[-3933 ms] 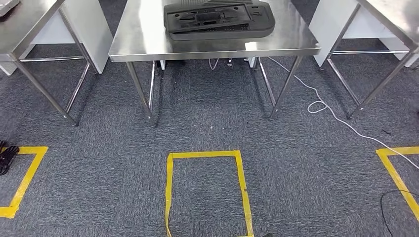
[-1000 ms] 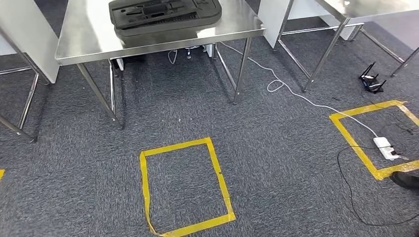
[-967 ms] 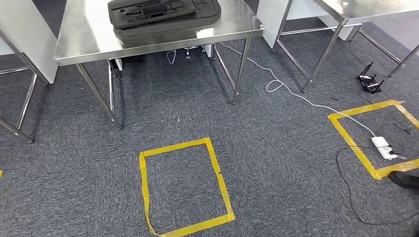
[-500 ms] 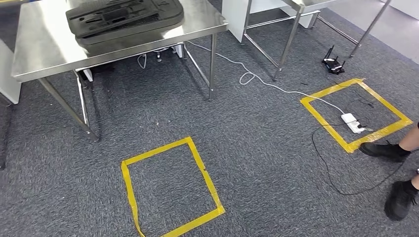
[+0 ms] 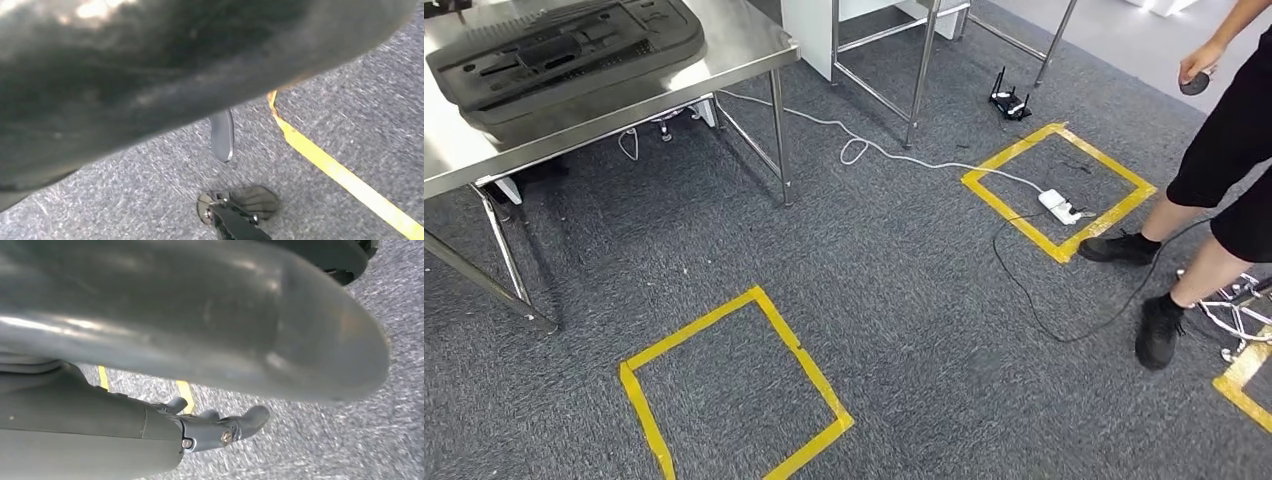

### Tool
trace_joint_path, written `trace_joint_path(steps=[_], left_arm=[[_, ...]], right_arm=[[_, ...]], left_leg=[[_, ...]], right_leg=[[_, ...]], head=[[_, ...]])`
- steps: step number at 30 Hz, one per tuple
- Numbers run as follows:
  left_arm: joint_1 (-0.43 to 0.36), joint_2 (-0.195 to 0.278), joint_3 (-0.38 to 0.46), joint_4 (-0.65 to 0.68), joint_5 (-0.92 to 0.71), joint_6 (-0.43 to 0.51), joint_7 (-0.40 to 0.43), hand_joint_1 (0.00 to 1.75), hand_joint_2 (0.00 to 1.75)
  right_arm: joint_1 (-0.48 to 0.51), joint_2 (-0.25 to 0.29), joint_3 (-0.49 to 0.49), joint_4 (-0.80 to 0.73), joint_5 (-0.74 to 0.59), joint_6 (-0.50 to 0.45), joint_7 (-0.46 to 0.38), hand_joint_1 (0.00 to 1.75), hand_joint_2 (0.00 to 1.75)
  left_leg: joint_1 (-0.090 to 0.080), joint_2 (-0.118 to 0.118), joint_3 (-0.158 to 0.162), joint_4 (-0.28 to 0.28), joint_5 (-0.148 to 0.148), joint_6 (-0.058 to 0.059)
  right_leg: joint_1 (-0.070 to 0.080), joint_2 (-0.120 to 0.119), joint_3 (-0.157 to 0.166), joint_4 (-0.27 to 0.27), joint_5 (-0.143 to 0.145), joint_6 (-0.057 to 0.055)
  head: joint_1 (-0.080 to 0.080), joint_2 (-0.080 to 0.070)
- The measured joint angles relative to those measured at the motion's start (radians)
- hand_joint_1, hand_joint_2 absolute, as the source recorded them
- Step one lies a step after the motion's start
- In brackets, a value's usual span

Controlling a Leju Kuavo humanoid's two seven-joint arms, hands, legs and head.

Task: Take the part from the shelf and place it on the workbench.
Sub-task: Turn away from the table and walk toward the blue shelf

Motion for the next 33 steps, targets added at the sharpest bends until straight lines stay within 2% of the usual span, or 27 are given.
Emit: trace_joint_path(steps=[1,2,4,6,7,8,9,10,11,12,13,15,16,18,19,20,21,22,23,24,25,26,28,29,30,31,33], left_arm=[[-0.001,0.0,0.0,0.0,0.0,0.0,0.001,0.0,0.0],[-0.001,0.0,0.0,0.0,0.001,0.0,0.002,0.0,0.0],[0.001,0.002,0.0,0.0,0.002,0.0,0.003,0.0,0.0],[0.003,0.002,0.0,0.0,0.003,0.0,0.002,0.0,0.0],[0.003,0.002,0.0,0.0,0.004,0.0,0.001,0.0,0.0],[0.002,0.002,0.001,0.0,0.006,0.0,0.0,0.0,0.0],[0.002,0.001,0.001,0.0,0.008,0.0,-0.001,0.0,0.0],[0.001,0.001,0.001,0.0,0.009,0.0,-0.001,0.0,0.0],[0.001,0.0,0.001,0.0,0.01,0.0,-0.001,0.0,0.0],[0.001,0.001,0.001,0.0,0.01,0.0,0.002,0.0,0.0],[0.001,0.001,0.001,0.0,0.01,0.0,0.005,0.0,0.0],[-0.001,0.0,0.001,0.0,0.011,0.0,0.012,0.0,0.0],[-0.002,0.0,0.001,0.0,0.011,0.0,0.013,0.0,0.0],[-0.002,0.0,0.001,0.0,0.011,0.0,0.014,0.0,0.0],[0.0,0.001,0.001,0.0,0.012,0.0,0.014,0.0,0.0],[0.002,0.001,0.001,0.0,0.013,0.0,0.013,0.0,0.0],[0.004,0.001,0.001,0.0,0.014,0.0,0.012,0.0,0.0],[0.005,0.001,0.002,0.0,0.016,0.001,0.011,0.0,0.0],[0.006,0.001,0.002,0.0,0.017,0.001,0.011,0.0,0.0],[0.006,0.002,0.002,0.0,0.017,0.001,0.01,0.0,0.0],[0.006,0.002,0.002,0.0,0.017,0.001,0.01,0.0,0.0],[0.007,0.002,0.002,0.0,0.018,0.001,0.011,0.0,0.0],[0.004,0.001,0.002,0.0,0.019,0.001,0.011,0.0,0.0],[0.003,0.0,0.003,0.0,0.019,0.001,0.01,0.0,0.0],[0.001,0.0,0.003,0.0,0.02,0.001,0.009,0.0,0.0],[0.001,-0.001,0.003,0.0,0.02,0.001,0.006,0.0,0.0],[0.001,-0.002,0.003,0.0,0.02,0.001,0.003,0.0,0.0]], right_arm=[[0.002,0.0,0.0,0.0,0.001,0.0,0.0,0.0,0.0],[0.001,0.0,0.0,0.0,0.002,0.001,-0.001,0.0,0.0],[-0.003,0.0,0.0,0.0,0.005,0.004,-0.002,0.0,0.0],[-0.005,0.001,0.0,0.0,0.007,0.007,-0.003,0.0,0.0],[-0.004,0.001,0.001,0.0,0.008,0.007,-0.004,0.0,0.0],[-0.002,0.001,0.001,0.0,0.009,0.007,-0.004,0.0,0.0],[-0.001,0.001,0.001,0.0,0.01,0.007,-0.004,0.0,0.0],[-0.002,0.001,0.001,0.0,0.01,0.007,-0.004,0.0,0.0],[-0.004,0.001,0.001,0.0,0.01,0.007,-0.004,0.0,0.0],[-0.005,0.001,0.001,0.0,0.009,0.007,-0.004,0.0,0.0],[-0.007,0.001,0.001,0.0,0.008,0.007,-0.004,0.0,0.0],[-0.005,0.0,0.001,0.0,0.006,0.007,-0.003,0.0,0.0],[-0.003,0.0,0.001,0.0,0.006,0.007,-0.002,0.0,0.0],[-0.001,0.0,0.001,0.0,0.007,0.007,0.001,0.0,0.0],[0.0,0.001,0.001,0.001,0.008,0.007,0.003,0.0,0.0],[0.0,0.002,0.001,0.001,0.01,0.007,0.004,0.0,0.0],[-0.001,0.002,0.001,0.001,0.01,0.007,0.006,0.0,0.0],[0.0,0.003,0.001,0.001,0.01,0.007,0.007,0.0,0.0],[0.001,0.003,0.001,0.001,0.01,0.007,0.009,0.0,0.0],[0.001,0.003,0.001,0.001,0.01,0.007,0.01,0.0,0.0],[0.002,0.003,0.001,0.001,0.01,0.007,0.01,0.0,0.0],[0.001,0.002,0.001,0.001,0.01,0.007,0.01,0.0,0.0],[0.002,0.001,0.001,0.001,0.01,0.007,0.01,0.0,0.0],[0.002,0.001,0.001,0.001,0.011,0.007,0.01,0.0,0.0],[0.004,0.001,0.001,0.001,0.012,0.008,0.01,0.0,0.0],[0.006,0.001,0.001,0.002,0.014,0.008,0.009,0.0,0.0],[0.005,0.001,0.002,0.002,0.017,0.008,0.007,0.0,0.0]], left_leg=[[-0.001,0.013,0.0,-0.003,0.003,0.01],[-0.002,0.027,0.0,-0.005,0.005,0.019],[-0.005,0.058,-0.002,-0.007,0.006,0.031],[-0.01,0.09,-0.005,-0.007,0.005,0.035],[-0.012,0.105,-0.006,-0.007,0.005,0.035],[-0.014,0.118,-0.006,-0.007,0.005,0.035],[-0.015,0.131,-0.006,-0.007,0.005,0.035],[-0.016,0.143,-0.004,-0.007,0.005,0.034],[-0.018,0.154,-0.003,-0.007,0.004,0.032],[-0.02,0.164,-0.001,-0.007,0.002,0.027],[-0.02,0.173,0.002,-0.008,0.001,0.022],[-0.02,0.194,0.009,-0.013,0.0,0.008],[-0.018,0.189,0.012,-0.011,-0.004,0.003],[-0.015,0.143,-0.005,0.042,-0.042,-0.004],[-0.013,0.11,-0.028,0.099,-0.074,-0.006],[-0.013,0.089,-0.058,0.167,-0.105,-0.007],[-0.012,0.079,-0.087,0.224,-0.126,-0.009],[-0.011,0.074,-0.103,0.252,-0.127,-0.012],[-0.009,0.072,-0.102,0.243,-0.107,-0.014],[-0.006,0.068,-0.084,0.195,-0.073,-0.016],[-0.001,0.054,-0.054,0.127,-0.035,-0.02],[0.002,0.035,-0.027,0.066,-0.011,-0.022],[0.003,0.011,-0.001,0.005,0.003,-0.017],[-0.001,0.012,-0.002,0.004,-0.001,-0.01],[-0.003,0.024,-0.003,0.004,0.001,0.0],[-0.004,0.034,-0.002,0.002,0.004,0.009],[-0.004,0.057,-0.003,-0.001,0.009,0.025]], right_leg=[[0.0,-0.016,-0.008,0.007,-0.003,0.004],[0.001,-0.043,-0.022,0.033,-0.016,0.004],[0.005,-0.103,-0.081,0.147,-0.069,-0.003],[0.005,-0.121,-0.142,0.269,-0.113,-0.004],[0.005,-0.124,-0.15,0.287,-0.116,0.0],[0.005,-0.127,-0.135,0.263,-0.104,0.006],[0.007,-0.136,-0.099,0.201,-0.082,0.01],[0.012,-0.159,-0.056,0.124,-0.059,0.011],[0.016,-0.182,-0.02,0.058,-0.039,0.008],[0.021,-0.2,0.002,0.016,-0.026,0.001],[0.026,-0.21,0.008,-0.001,-0.02,-0.007],[0.028,-0.19,0.009,-0.005,-0.012,-0.02],[0.023,-0.179,0.013,-0.011,-0.004,-0.027],[0.01,-0.157,0.026,-0.024,0.011,-0.039],[0.006,-0.146,0.027,-0.026,0.015,-0.042],[0.005,-0.133,0.027,-0.025,0.016,-0.044],[0.005,-0.119,0.027,-0.025,0.017,-0.044],[0.004,-0.103,0.027,-0.024,0.016,-0.044],[0.003,-0.087,0.028,-0.023,0.016,-0.044],[0.001,-0.071,0.029,-0.02,0.015,-0.042],[-0.002,-0.056,0.028,-0.015,0.013,-0.038],[-0.001,-0.042,0.024,-0.007,0.009,-0.031],[-0.001,-0.022,0.01,0.003,0.003,-0.017],[0.0,-0.015,0.003,0.003,0.003,-0.011],[-0.002,-0.008,-0.002,0.0,0.006,-0.005],[-0.003,-0.014,-0.007,0.003,0.005,-0.001],[0.0,-0.058,-0.037,0.058,-0.021,-0.001]], head=[[0.001,0.0],[0.005,0.0],[0.012,0.0],[0.014,0.0],[0.014,0.0],[0.014,0.0],[0.015,0.0],[0.015,0.0],[0.015,0.0],[0.014,0.0],[0.013,0.0],[0.012,0.0],[0.011,0.0],[0.005,0.0],[0.001,0.0],[-0.001,0.0],[-0.003,0.0],[-0.004,0.0],[-0.004,0.0],[-0.004,0.0],[-0.004,0.0],[-0.006,0.0],[-0.007,0.0],[-0.007,0.0],[-0.006,0.0],[-0.006,0.0],[-0.002,0.0]])
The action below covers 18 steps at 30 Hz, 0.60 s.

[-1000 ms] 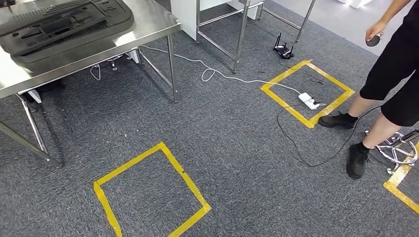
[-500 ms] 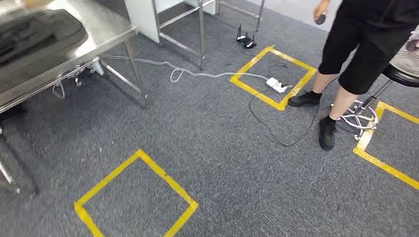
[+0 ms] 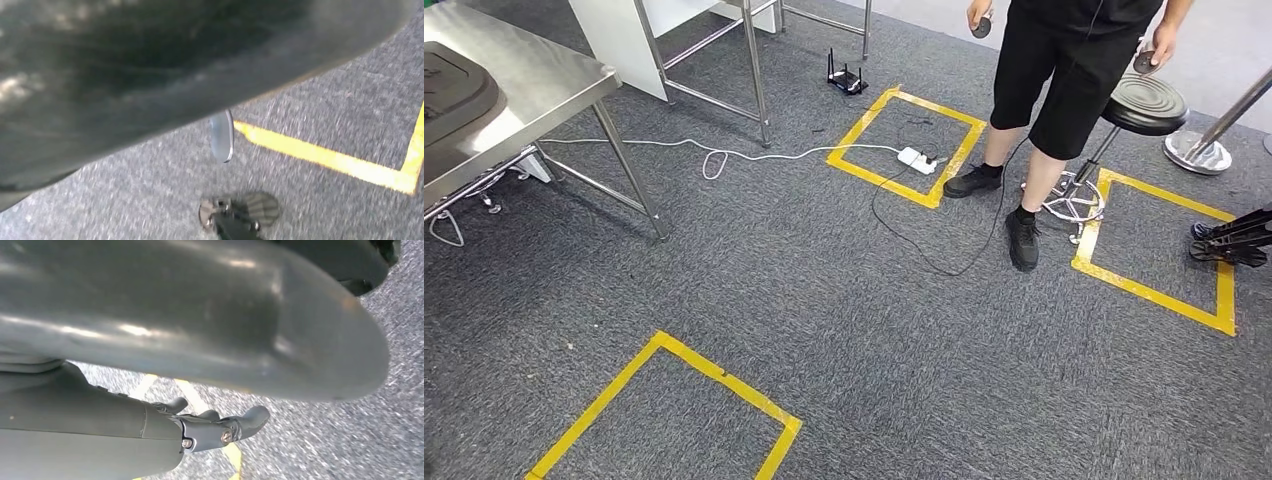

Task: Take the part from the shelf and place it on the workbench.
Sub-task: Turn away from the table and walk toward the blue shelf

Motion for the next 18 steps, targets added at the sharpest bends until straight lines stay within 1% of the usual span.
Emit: trace_joint_path(steps=[1,2,3,4,5,6,7,8,9,10,11,12,13,14,15,16,17,18], left_arm=[[0.001,0.0,0.0,0.0,0.0,-0.001,-0.001,0.0,0.0],[0.002,0.001,0.0,0.0,0.001,-0.004,0.0,0.0,0.0],[0.003,0.001,0.001,0.0,0.002,-0.007,0.001,0.0,0.0],[0.004,0.001,0.001,0.0,0.005,-0.012,0.004,0.0,0.0],[0.003,0.001,0.001,0.0,0.007,-0.016,0.007,0.0,0.0],[0.003,0.001,0.002,0.0,0.01,-0.02,0.012,0.0,0.0],[0.002,0.001,0.003,0.0,0.012,-0.025,0.016,0.0,0.0],[0.002,0.001,0.004,0.0,0.015,-0.028,0.02,0.0,0.0],[0.002,0.001,0.005,0.0,0.016,-0.031,0.022,0.0,0.0],[0.003,0.001,0.006,0.0,0.018,-0.033,0.022,0.0,0.0],[0.003,0.002,0.008,0.0,0.019,-0.033,0.021,0.0,0.0],[0.002,0.002,0.01,0.0,0.02,-0.033,0.019,0.0,0.0],[0.0,0.002,0.011,0.0,0.021,-0.033,0.017,0.0,0.0],[-0.001,0.002,0.012,0.0,0.021,-0.033,0.015,0.0,0.0],[-0.001,0.003,0.013,0.0,0.022,-0.033,0.013,0.0,0.0],[0.001,0.003,0.014,0.0,0.023,-0.033,0.013,0.0,0.0],[0.003,0.004,0.014,0.0,0.024,-0.034,0.016,0.0,0.0],[0.006,0.004,0.015,0.0,0.024,-0.036,0.019,0.0,0.0]], right_arm=[[-0.001,0.0,0.0,0.0,0.0,0.0,-0.001,0.0,0.0],[-0.003,0.0,0.0,0.0,0.0,0.0,-0.001,0.0,0.0],[-0.004,0.0,0.0,0.0,-0.002,0.0,-0.001,0.0,0.0],[-0.004,0.0,0.0,0.0,-0.003,0.0,0.001,0.0,0.0],[-0.003,0.0,0.0,0.0,-0.006,0.0,0.004,0.0,0.0],[-0.002,-0.001,0.0,0.0,-0.01,0.0,0.01,0.0,0.0],[-0.002,-0.002,0.0,0.0,-0.015,-0.001,0.018,0.0,0.0],[-0.004,-0.004,-0.001,0.0,-0.02,-0.001,0.027,0.0,0.0],[-0.007,-0.005,-0.002,0.0,-0.026,-0.002,0.035,0.0,0.0],[-0.009,-0.005,-0.003,0.0,-0.031,-0.003,0.042,0.0,0.0],[-0.01,-0.006,-0.005,0.0,-0.036,-0.004,0.049,0.0,0.0],[-0.011,-0.007,-0.007,0.0,-0.041,-0.005,0.057,0.0,0.0],[-0.011,-0.009,-0.01,0.0,-0.047,-0.008,0.067,0.0,0.0],[-0.01,-0.01,-0.015,0.0,-0.052,-0.011,0.076,0.0,0.0],[-0.009,-0.012,-0.02,0.0,-0.057,-0.014,0.085,0.0,0.0],[-0.008,-0.013,-0.026,0.0,-0.063,-0.017,0.091,0.0,0.0],[-0.007,-0.014,-0.031,0.0,-0.067,-0.019,0.096,0.0,0.0],[-0.006,-0.014,-0.036,0.0,-0.071,-0.021,0.101,0.0,0.0]], left_leg=[[-0.001,0.013,-0.002,0.0,0.001,0.005],[-0.003,0.026,-0.004,0.0,0.001,0.007],[-0.005,0.04,-0.006,0.0,0.0,0.008],[-0.006,0.053,-0.007,0.0,0.0,0.009],[-0.007,0.066,-0.008,0.0,0.0,0.009],[-0.008,0.078,-0.008,0.0,0.0,0.008],[-0.008,0.09,-0.007,0.0,-0.001,0.007],[-0.01,0.101,-0.005,0.0,-0.002,0.005],[-0.012,0.111,-0.002,0.0,-0.005,0.001],[-0.013,0.121,0.002,-0.001,-0.007,-0.005],[-0.013,0.133,0.007,-0.004,-0.01,-0.013],[-0.012,0.147,0.014,-0.009,-0.01,-0.021],[-0.009,0.149,0.019,-0.011,-0.011,-0.028],[-0.007,0.134,0.021,-0.006,-0.018,-0.033],[-0.006,0.107,0.014,0.018,-0.037,-0.037],[-0.004,0.071,-0.004,0.064,-0.066,-0.039],[-0.004,0.041,-0.032,0.127,-0.101,-0.039],[-0.004,0.025,-0.064,0.195,-0.131,-0.04]], right_leg=[[0.002,-0.03,-0.03,0.059,-0.027,-0.004],[0.004,-0.05,-0.067,0.129,-0.057,-0.008],[0.004,-0.06,-0.1,0.193,-0.08,-0.009],[0.004,-0.064,-0.12,0.231,-0.09,-0.006],[0.004,-0.067,-0.119,0.23,-0.085,-0.002],[0.005,-0.073,-0.096,0.188,-0.067,0.004],[0.008,-0.088,-0.057,0.117,-0.043,0.007],[0.012,-0.118,-0.018,0.045,-0.021,0.006],[0.016,-0.147,0.011,-0.011,-0.005,0.003],[0.021,-0.167,0.027,-0.043,0.004,-0.003],[0.025,-0.175,0.028,-0.052,0.008,-0.01],[0.027,-0.162,0.027,-0.055,0.01,-0.015],[0.022,-0.146,0.031,-0.061,0.017,-0.023],[0.017,-0.132,0.036,-0.067,0.024,-0.029],[0.011,-0.117,0.043,-0.073,0.032,-0.037],[0.005,-0.104,0.049,-0.076,0.038,-0.042],[0.007,-0.089,0.05,-0.077,0.039,-0.045],[0.007,-0.073,0.05,-0.076,0.039,-0.048]], head=[[0.002,0.0],[0.005,0.0],[0.006,0.0],[0.006,0.0],[0.006,0.0],[0.006,0.0],[0.007,0.0],[0.007,0.0],[0.007,0.0],[0.006,0.0],[0.007,0.0],[0.007,0.0],[0.006,0.0],[0.005,0.0],[0.002,0.0],[-0.001,0.0],[-0.004,0.0],[-0.005,0.0]])
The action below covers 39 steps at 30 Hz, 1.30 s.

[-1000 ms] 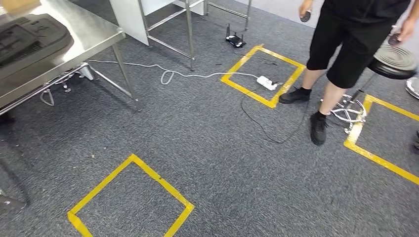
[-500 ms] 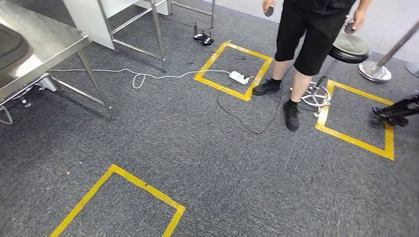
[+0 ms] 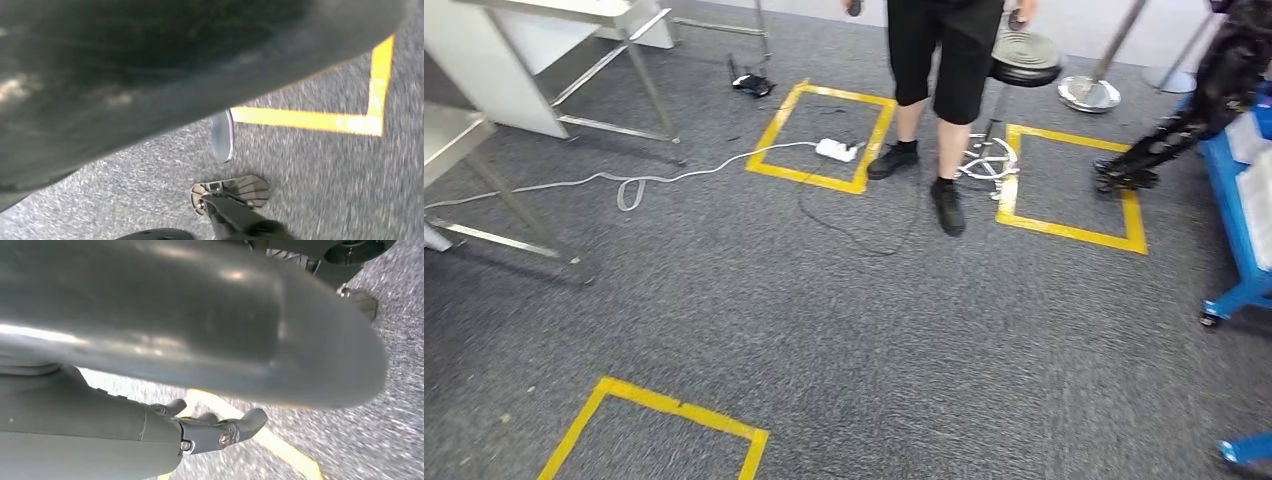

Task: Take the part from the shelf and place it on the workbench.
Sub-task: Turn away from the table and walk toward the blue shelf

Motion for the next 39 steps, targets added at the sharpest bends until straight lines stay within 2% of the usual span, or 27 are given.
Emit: trace_joint_path(steps=[1,2,3,4,6,8,10,11,12,14,16,17,18,19,21,23,25,26,28,30,31,32,33,34,36,37,39], left_arm=[[0.002,0.0,0.0,0.0,0.0,-0.001,0.004,0.0,0.0],[0.003,0.0,0.0,0.0,0.001,-0.003,0.007,0.0,0.0],[0.003,0.001,0.0,0.0,0.001,-0.004,0.009,0.0,0.0],[0.003,0.002,0.0,0.0,0.001,-0.004,0.01,0.0,0.0],[0.004,0.005,0.0,0.0,0.001,-0.005,0.009,0.0,0.0],[0.002,0.005,0.0,0.0,0.001,-0.005,0.006,0.0,0.0],[-0.002,0.004,-0.001,0.0,0.0,-0.005,0.003,0.0,0.0],[-0.003,0.004,-0.001,0.0,-0.001,-0.005,0.002,0.0,0.0],[-0.003,0.003,-0.001,0.0,-0.002,-0.004,0.003,0.0,0.0],[-0.002,0.004,0.0,0.0,-0.004,-0.003,0.008,0.0,0.0],[0.0,0.005,0.0,0.0,-0.005,-0.003,0.013,0.0,0.0],[-0.001,0.005,-0.001,0.0,-0.005,-0.003,0.015,0.0,0.0],[-0.001,0.004,-0.001,0.0,-0.006,-0.003,0.016,0.0,0.0],[-0.002,0.004,-0.001,0.0,-0.006,-0.003,0.016,0.0,0.0],[-0.002,0.003,-0.001,0.0,-0.006,-0.004,0.015,0.0,0.0],[-0.001,0.003,-0.001,0.0,-0.007,-0.003,0.008,0.0,0.0],[-0.003,0.003,-0.001,0.0,-0.007,-0.003,0.002,0.0,0.0],[-0.005,0.003,-0.001,0.0,-0.007,-0.003,0.001,0.0,0.0],[-0.006,0.004,-0.001,0.0,-0.007,-0.003,0.004,0.0,0.0],[-0.003,0.005,-0.001,0.0,-0.008,-0.003,0.009,0.0,0.0],[-0.001,0.005,-0.001,0.0,-0.008,-0.003,0.01,0.0,0.0],[0.0,0.005,-0.001,0.0,-0.009,-0.003,0.009,0.0,0.0],[0.0,0.005,-0.001,0.0,-0.009,-0.003,0.006,0.0,0.0],[0.0,0.006,-0.001,0.0,-0.009,-0.002,0.002,0.0,0.0],[0.0,0.007,-0.001,0.0,-0.009,0.001,-0.007,0.0,0.0],[0.0,0.008,-0.001,0.0,-0.01,0.002,-0.011,0.0,0.0],[-0.004,0.008,-0.001,0.0,-0.011,0.003,-0.015,0.0,0.0]], right_arm=[[0.0,-0.001,-0.005,0.0,-0.003,-0.001,0.004,0.0,0.0],[0.001,-0.002,-0.011,0.0,-0.006,-0.001,0.008,0.0,0.0],[0.002,-0.003,-0.015,0.0,-0.009,-0.002,0.012,0.0,0.0],[0.003,-0.004,-0.019,0.0,-0.011,-0.001,0.016,0.0,0.0],[0.004,-0.005,-0.025,0.0,-0.013,0.0,0.022,0.0,0.0],[0.005,-0.005,-0.031,0.0,-0.014,0.002,0.028,0.0,0.0],[0.008,-0.005,-0.035,0.0,-0.014,0.002,0.033,0.0,0.0],[0.01,-0.005,-0.036,0.001,-0.014,0.003,0.034,0.0,0.0],[0.01,-0.005,-0.036,0.001,-0.014,0.003,0.035,0.0,0.0],[0.007,-0.004,-0.038,0.001,-0.013,0.005,0.037,0.0,0.0],[0.005,-0.003,-0.039,0.001,-0.013,0.007,0.037,0.0,0.0],[0.005,-0.003,-0.04,0.001,-0.012,0.007,0.037,0.0,0.0],[0.006,-0.003,-0.041,0.001,-0.012,0.007,0.037,0.0,0.0],[0.007,-0.004,-0.041,0.001,-0.012,0.007,0.037,0.0,0.0],[0.003,-0.005,-0.042,0.001,-0.008,0.008,0.037,0.0,0.0],[0.0,-0.004,-0.042,0.001,0.002,0.01,0.035,0.0,0.0],[0.0,-0.004,-0.042,0.001,0.013,0.011,0.031,0.0,0.0],[0.002,-0.004,-0.042,0.001,0.016,0.011,0.028,0.0,0.0],[0.004,-0.003,-0.042,0.001,0.02,0.011,0.021,0.0,0.0],[0.003,-0.001,-0.042,0.001,0.022,0.012,0.014,0.0,0.0],[0.002,0.001,-0.042,0.001,0.023,0.013,0.013,0.0,0.0],[0.002,0.002,-0.042,0.001,0.024,0.015,0.012,0.0,0.0],[0.003,0.002,-0.042,0.001,0.025,0.016,0.012,0.0,0.0],[0.003,0.002,-0.041,0.001,0.026,0.017,0.012,0.0,0.0],[0.003,0.003,-0.041,0.001,0.03,0.019,0.013,0.0,0.0],[0.002,0.003,-0.041,0.001,0.031,0.02,0.013,0.0,0.0],[0.003,0.003,-0.041,0.001,0.033,0.02,0.013,0.0,0.0]], left_leg=[[0.0,-0.007,-0.026,0.048,-0.013,-0.001],[0.001,-0.01,-0.038,0.065,-0.006,-0.003],[0.002,-0.012,-0.031,0.039,0.022,-0.003],[0.005,-0.02,-0.008,-0.021,0.063,-0.004],[0.013,-0.067,0.043,-0.146,0.124,-0.005],[0.013,-0.093,0.058,-0.192,0.134,0.002],[0.007,-0.07,0.058,-0.195,0.135,0.018],[0.006,-0.059,0.059,-0.198,0.137,0.027],[0.007,-0.047,0.06,-0.201,0.138,0.035],[0.006,-0.019,0.061,-0.203,0.138,0.046],[0.003,0.011,0.061,-0.203,0.135,0.049],[0.003,0.025,0.061,-0.203,0.134,0.049],[0.003,0.038,0.062,-0.203,0.133,0.048],[0.003,0.05,0.064,-0.203,0.131,0.046],[0.0,0.072,0.07,-0.202,0.125,0.037],[-0.006,0.093,0.08,-0.203,0.117,0.023],[-0.006,0.118,0.095,-0.211,0.112,0.008],[-0.004,0.116,0.1,-0.211,0.107,0.002],[0.001,0.068,0.088,-0.159,0.068,-0.005],[0.003,0.009,0.032,-0.032,0.002,-0.005],[0.003,-0.003,0.001,0.028,-0.02,-0.004],[0.002,-0.008,-0.02,0.062,-0.023,-0.003],[0.002,-0.011,-0.024,0.056,-0.004,-0.002],[0.003,-0.015,-0.01,0.012,0.033,0.0],[0.006,-0.048,0.042,-0.123,0.105,0.002],[0.006,-0.064,0.061,-0.17,0.123,0.004],[0.001,-0.076,0.07,-0.199,0.126,0.011]], right_leg=[[0.001,0.017,0.001,0.0,-0.001,-0.001],[0.002,0.035,0.002,0.001,-0.001,-0.001],[0.001,0.053,0.004,0.002,-0.002,0.0],[0.0,0.07,0.007,0.004,-0.003,0.002],[0.001,0.099,0.003,0.015,-0.01,0.011],[0.001,0.118,-0.012,0.022,-0.014,0.024],[-0.002,0.131,-0.023,0.02,-0.013,0.035],[-0.001,0.12,-0.03,0.026,-0.016,0.039],[0.0,0.096,-0.042,0.051,-0.027,0.04],[0.003,0.036,-0.1,0.162,-0.076,0.035],[0.001,0.011,-0.17,0.29,-0.122,0.035],[0.0,0.007,-0.185,0.315,-0.126,0.04],[-0.001,0.003,-0.178,0.298,-0.114,0.048],[-0.001,-0.006,-0.15,0.243,-0.092,0.056],[0.001,-0.06,-0.072,0.101,-0.044,0.063],[0.007,-0.095,-0.035,0.034,-0.02,0.053],[0.012,-0.076,-0.036,0.03,-0.011,0.037],[0.007,-0.062,-0.033,0.026,-0.008,0.029],[-0.003,-0.036,-0.021,0.019,-0.002,0.013],[-0.004,-0.008,-0.017,0.018,-0.002,0.004],[-0.001,0.008,-0.017,0.018,-0.002,0.003],[0.001,0.025,-0.015,0.019,-0.003,0.002],[0.003,0.042,-0.013,0.019,-0.004,0.002],[0.004,0.059,-0.01,0.02,-0.004,0.002],[0.006,0.088,-0.007,0.022,-0.007,0.006],[0.007,0.099,-0.008,0.024,-0.008,0.01],[0.007,0.116,-0.016,0.022,-0.008,0.021]], head=[[0.0,0.0],[0.0,0.0],[-0.001,0.0],[-0.001,0.0],[-0.002,0.0],[-0.002,0.0],[-0.001,0.0],[0.0,0.0],[0.003,0.0],[0.008,0.0],[0.011,0.0],[0.011,0.0],[0.011,0.0],[0.011,0.0],[0.012,0.0],[0.01,0.0],[0.008,0.0],[0.006,0.0],[-0.001,0.0],[-0.008,0.0],[-0.009,0.0],[-0.009,0.0],[-0.009,0.0],[-0.01,0.0],[-0.01,0.0],[-0.009,0.0],[-0.009,0.0]])
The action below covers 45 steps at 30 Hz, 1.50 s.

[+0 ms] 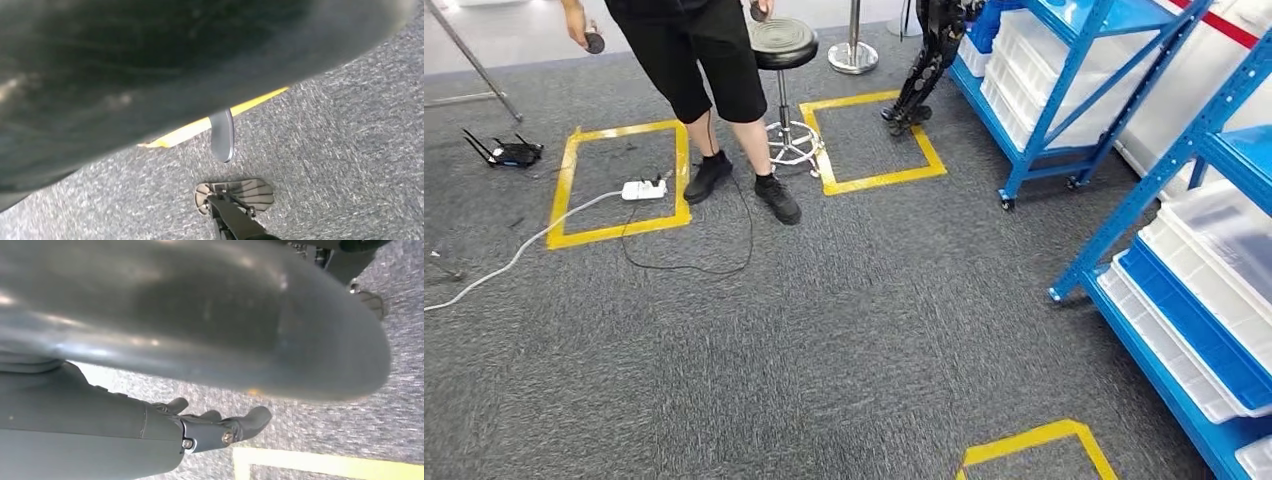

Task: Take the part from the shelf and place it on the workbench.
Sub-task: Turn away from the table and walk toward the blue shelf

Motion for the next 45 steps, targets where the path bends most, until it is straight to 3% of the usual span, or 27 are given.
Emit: trace_joint_path(steps=[2,4,6,8,9,11,12,14,15,17,19,21,23,24,25,26,28,30,32,34,36,38,39,40,42,44,45], left_arm=[[-0.004,0.0,0.0,0.0,0.0,0.0,-0.002,0.0,0.0],[-0.004,-0.001,0.0,0.0,0.0,0.001,-0.003,0.0,0.0],[-0.003,0.0,0.0,0.0,0.0,0.002,-0.004,0.0,0.0],[-0.001,0.002,0.0,0.0,0.0,0.003,-0.004,0.0,0.0],[-0.001,0.002,0.0,0.0,0.001,0.003,-0.004,0.0,0.0],[-0.001,0.002,0.0,0.0,0.002,0.003,-0.003,0.0,0.0],[-0.001,0.003,0.0,0.0,0.002,0.003,-0.003,0.0,0.0],[0.0,0.006,0.0,0.001,0.003,0.003,-0.003,0.0,0.0],[0.001,0.007,0.0,0.001,0.003,0.003,-0.004,0.0,0.0],[-0.002,0.007,0.0,0.001,0.002,0.005,-0.004,0.0,0.0],[-0.004,0.007,-0.001,0.001,0.0,0.012,-0.006,0.0,0.0],[-0.002,0.007,-0.003,0.0,0.0,0.019,-0.01,0.0,0.0],[0.001,0.007,-0.003,0.0,0.0,0.022,-0.012,0.0,0.0],[0.003,0.007,-0.003,0.0,0.0,0.022,-0.013,0.0,0.0],[0.003,0.008,-0.003,0.0,0.001,0.023,-0.013,0.0,0.0],[0.003,0.008,-0.003,0.0,0.001,0.022,-0.013,0.0,0.0],[0.004,0.01,-0.003,0.0,0.003,0.019,-0.014,0.0,0.0],[0.003,0.01,-0.003,0.0,0.005,0.014,-0.014,0.0,0.0],[0.0,0.009,-0.003,0.0,0.006,0.011,-0.013,0.0,0.0],[-0.001,0.009,-0.003,0.0,0.006,0.01,-0.013,0.0,0.0],[0.001,0.009,-0.003,0.001,0.007,0.009,-0.012,0.0,0.0],[0.003,0.01,-0.003,0.001,0.009,0.008,-0.012,0.0,0.0],[0.003,0.01,-0.003,0.001,0.01,0.008,-0.013,0.0,0.0],[0.002,0.009,-0.003,0.001,0.01,0.008,-0.013,0.0,0.0],[0.001,0.007,-0.003,0.001,0.011,0.008,-0.013,0.0,0.0],[0.002,0.006,-0.003,0.001,0.013,0.008,-0.013,0.0,0.0],[0.002,0.006,-0.003,0.001,0.015,0.008,-0.012,0.0,0.0]], right_arm=[[0.003,0.0,0.0,0.0,0.0,0.0,0.0,0.0,0.0],[0.003,0.0,0.0,0.0,0.0,0.0,0.0,0.0,0.0],[-0.001,0.001,0.0,0.0,0.0,0.0,0.0,0.0,0.0],[-0.003,0.002,0.0,0.0,0.001,0.0,0.0,0.0,0.0],[-0.002,0.002,0.0,0.0,0.001,0.0,-0.001,0.0,0.0],[-0.001,0.002,0.0,0.0,0.002,0.0,-0.001,0.0,0.0],[-0.002,0.003,0.0,0.0,0.002,0.0,-0.001,0.0,0.0],[-0.007,0.004,0.0,0.0,0.002,0.0,-0.002,0.0,0.0],[-0.009,0.004,0.0,0.0,0.002,0.001,-0.002,0.0,0.0],[-0.008,0.005,0.0,0.0,0.002,0.001,-0.004,0.0,0.0],[-0.007,0.006,0.0,0.0,0.006,0.001,-0.011,0.0,0.0],[-0.008,0.008,0.0,0.0,0.012,0.001,-0.018,0.0,0.0],[-0.009,0.011,0.001,0.0,0.017,0.001,-0.024,0.0,0.0],[-0.008,0.011,0.001,0.0,0.019,0.002,-0.025,0.0,0.0],[-0.008,0.012,0.001,0.0,0.02,0.002,-0.026,0.0,0.0],[-0.007,0.012,0.001,0.0,0.021,0.002,-0.026,0.0,0.0],[-0.008,0.012,0.002,0.0,0.025,0.004,-0.026,0.0,0.0],[-0.01,0.013,0.004,0.0,0.032,0.005,-0.026,0.0,0.0],[-0.007,0.013,0.007,0.0,0.037,0.006,-0.026,0.0,0.0],[-0.004,0.013,0.008,0.0,0.038,0.006,-0.026,0.0,0.0],[-0.007,0.013,0.009,0.0,0.04,0.007,-0.026,0.0,0.0],[-0.009,0.013,0.01,0.0,0.044,0.009,-0.026,0.0,0.0],[-0.009,0.013,0.01,0.0,0.047,0.01,-0.024,0.0,0.0],[-0.008,0.013,0.011,0.0,0.049,0.01,-0.022,0.0,0.0],[-0.007,0.013,0.013,0.0,0.055,0.012,-0.018,0.0,0.0],[-0.011,0.011,0.016,0.0,0.057,0.012,-0.018,0.0,0.0],[-0.013,0.011,0.018,0.0,0.058,0.012,-0.019,0.0,0.0]], left_leg=[[-0.004,0.02,0.002,-0.004,0.005,0.014],[-0.003,0.041,0.006,-0.01,0.009,0.028],[-0.006,0.066,0.006,-0.012,0.009,0.037],[-0.008,0.095,0.006,-0.012,0.007,0.04],[-0.009,0.108,0.006,-0.012,0.005,0.041],[-0.009,0.131,0.008,-0.012,0.003,0.038],[-0.011,0.142,0.01,-0.011,0.0,0.034],[-0.017,0.164,0.016,-0.012,-0.008,0.022],[-0.019,0.176,0.022,-0.013,-0.011,0.015],[-0.015,0.192,0.034,-0.017,-0.016,0.002],[-0.01,0.156,0.031,0.013,-0.043,-0.008],[-0.008,0.096,-0.017,0.123,-0.107,-0.011],[-0.008,0.072,-0.079,0.245,-0.155,-0.01],[-0.008,0.069,-0.093,0.266,-0.15,-0.01],[-0.007,0.066,-0.091,0.25,-0.127,-0.009],[-0.005,0.059,-0.072,0.198,-0.089,-0.009],[0.002,0.012,-0.022,0.068,-0.02,-0.008],[0.001,-0.022,0.0,0.003,0.0,-0.004],[-0.005,-0.004,0.002,-0.004,0.0,0.009],[-0.005,0.02,0.007,-0.01,0.004,0.025],[-0.008,0.048,0.01,-0.013,0.005,0.037],[-0.013,0.08,0.009,-0.013,0.002,0.042],[-0.014,0.094,0.01,-0.013,0.001,0.043],[-0.014,0.107,0.011,-0.013,-0.001,0.042],[-0.015,0.13,0.016,-0.013,-0.006,0.038],[-0.021,0.151,0.023,-0.012,-0.014,0.028],[-0.023,0.161,0.028,-0.012,-0.018,0.022]], right_leg=[[-0.005,0.004,-0.01,-0.001,0.002,0.012],[-0.003,-0.041,-0.033,0.036,-0.015,0.015],[-0.001,-0.094,-0.091,0.144,-0.061,0.01],[-0.003,-0.106,-0.15,0.25,-0.096,0.01],[-0.003,-0.109,-0.157,0.261,-0.094,0.014],[-0.003,-0.127,-0.113,0.176,-0.059,0.028],[-0.002,-0.154,-0.077,0.108,-0.038,0.031],[0.004,-0.197,-0.025,0.018,-0.01,0.025],[0.007,-0.205,-0.02,0.006,-0.004,0.018],[0.006,-0.178,-0.02,0.002,0.004,0.003],[-0.003,-0.152,-0.012,-0.005,0.009,-0.009],[-0.006,-0.126,-0.006,-0.007,0.011,-0.019],[-0.002,-0.096,-0.006,-0.006,0.01,-0.024],[-0.001,-0.079,-0.004,-0.006,0.01,-0.024],[-0.001,-0.063,-0.002,-0.005,0.01,-0.024],[-0.001,-0.046,0.001,-0.005,0.009,-0.024],[0.001,-0.018,0.002,0.0,0.006,-0.019],[0.002,0.004,-0.007,0.004,0.004,-0.007],[-0.002,0.022,-0.019,0.002,0.006,0.006],[-0.002,-0.014,-0.039,0.029,-0.006,0.011],[0.001,-0.079,-0.094,0.132,-0.054,0.005],[-0.001,-0.104,-0.163,0.261,-0.102,0.003],[-0.001,-0.108,-0.179,0.292,-0.108,0.007],[-0.002,-0.111,-0.174,0.281,-0.098,0.014],[0.0,-0.138,-0.106,0.157,-0.054,0.027],[0.005,-0.183,-0.037,0.038,-0.015,0.024],[0.009,-0.194,-0.022,0.013,-0.006,0.018]], head=[[0.0,0.0],[0.002,0.0],[0.006,0.0],[0.008,0.0],[0.008,0.0],[0.008,0.0],[0.009,0.0],[0.009,0.0],[0.009,0.0],[0.007,0.0],[0.003,0.0],[-0.002,0.0],[-0.003,0.0],[-0.003,0.0],[-0.003,0.0],[-0.003,0.0],[-0.003,0.0],[-0.003,0.0],[-0.003,0.0],[0.0,0.0],[0.004,0.0],[0.005,0.0],[0.005,0.0],[0.006,0.0],[0.007,0.0],[0.006,0.0],[0.006,0.0]])
